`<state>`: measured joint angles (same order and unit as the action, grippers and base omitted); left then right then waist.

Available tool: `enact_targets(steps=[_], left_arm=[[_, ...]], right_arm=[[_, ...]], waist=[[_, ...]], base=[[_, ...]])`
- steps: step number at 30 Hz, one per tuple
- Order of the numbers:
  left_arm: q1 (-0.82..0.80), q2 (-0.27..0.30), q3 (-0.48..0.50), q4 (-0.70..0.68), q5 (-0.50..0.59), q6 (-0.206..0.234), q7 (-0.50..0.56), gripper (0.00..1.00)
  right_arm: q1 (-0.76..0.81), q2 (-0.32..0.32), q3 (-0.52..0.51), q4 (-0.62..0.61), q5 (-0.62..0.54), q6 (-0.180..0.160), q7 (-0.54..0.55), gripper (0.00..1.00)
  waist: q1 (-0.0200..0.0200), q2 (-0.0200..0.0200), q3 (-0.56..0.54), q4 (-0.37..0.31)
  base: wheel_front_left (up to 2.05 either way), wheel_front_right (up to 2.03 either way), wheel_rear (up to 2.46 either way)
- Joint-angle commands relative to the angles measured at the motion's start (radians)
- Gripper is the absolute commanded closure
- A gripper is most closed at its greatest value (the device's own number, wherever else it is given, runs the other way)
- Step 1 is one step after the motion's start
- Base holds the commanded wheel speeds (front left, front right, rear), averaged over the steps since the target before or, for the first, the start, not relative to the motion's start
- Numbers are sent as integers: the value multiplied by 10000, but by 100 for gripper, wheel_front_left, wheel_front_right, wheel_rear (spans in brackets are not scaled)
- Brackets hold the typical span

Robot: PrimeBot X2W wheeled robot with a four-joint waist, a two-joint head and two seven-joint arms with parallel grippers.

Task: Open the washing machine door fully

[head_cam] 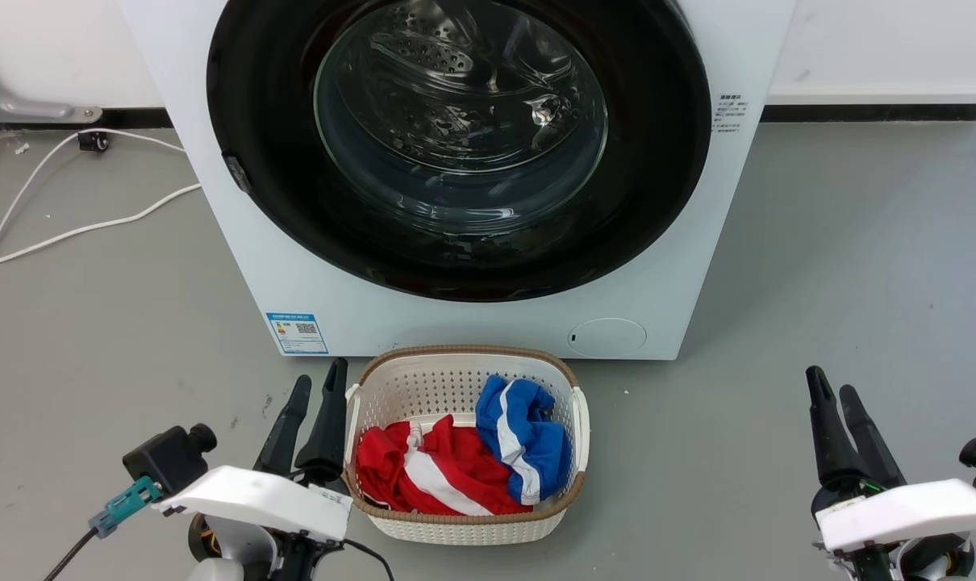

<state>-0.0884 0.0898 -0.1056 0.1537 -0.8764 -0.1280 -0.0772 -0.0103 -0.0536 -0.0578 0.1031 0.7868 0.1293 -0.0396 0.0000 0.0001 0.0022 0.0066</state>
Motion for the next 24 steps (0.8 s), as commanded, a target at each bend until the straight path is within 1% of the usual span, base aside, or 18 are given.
enact_targets(steps=[1, 14, 24], left_arm=[[-284, 98, -71, -100, 357, -24, -107, 0], [-372, 205, -335, 158, 2329, 7, -503, 0], [-316, 357, -571, 453, 3659, 67, -777, 0]], right_arm=[[-9, -20, -18, -186, -410, 17, -76, 0], [265, 17, -61, -375, -2533, 18, -163, 0], [462, 27, -25, -567, -3817, 19, -260, 0]], waist=[[0, -1, -4, -1], [0, -1, -49, -24], [0, -1, -111, -28]], base=[[0, 0, 0], [0, 0, 0], [0, 0, 0]])
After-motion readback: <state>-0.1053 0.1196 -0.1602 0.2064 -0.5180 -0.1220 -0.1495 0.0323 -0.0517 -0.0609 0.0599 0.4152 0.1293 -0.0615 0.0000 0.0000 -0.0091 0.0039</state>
